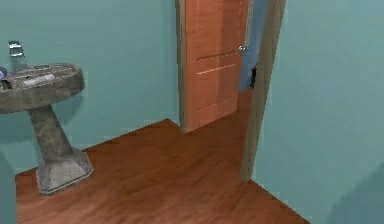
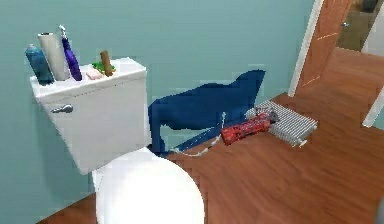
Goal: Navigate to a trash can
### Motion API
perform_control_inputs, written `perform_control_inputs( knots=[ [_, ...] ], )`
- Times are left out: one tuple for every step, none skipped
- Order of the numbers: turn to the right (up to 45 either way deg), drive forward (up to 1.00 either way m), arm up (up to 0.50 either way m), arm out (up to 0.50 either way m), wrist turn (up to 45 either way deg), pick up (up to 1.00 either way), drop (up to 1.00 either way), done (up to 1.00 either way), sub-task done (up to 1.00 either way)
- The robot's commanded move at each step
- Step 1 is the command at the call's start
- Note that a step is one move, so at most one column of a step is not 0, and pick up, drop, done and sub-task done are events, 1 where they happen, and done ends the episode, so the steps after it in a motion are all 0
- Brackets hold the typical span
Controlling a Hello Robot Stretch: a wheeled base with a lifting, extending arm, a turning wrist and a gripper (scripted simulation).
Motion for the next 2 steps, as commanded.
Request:
perform_control_inputs(
  knots=[
    [-3.0, 0.00, 0.00, 0.00, 0.0, 0.00, 0.00, 0.00, 0.00],
    [0.0, 1.00, 0.00, 0.00, 0.0, 0.00, 0.00, 0.00, 0.00]
  ],
)
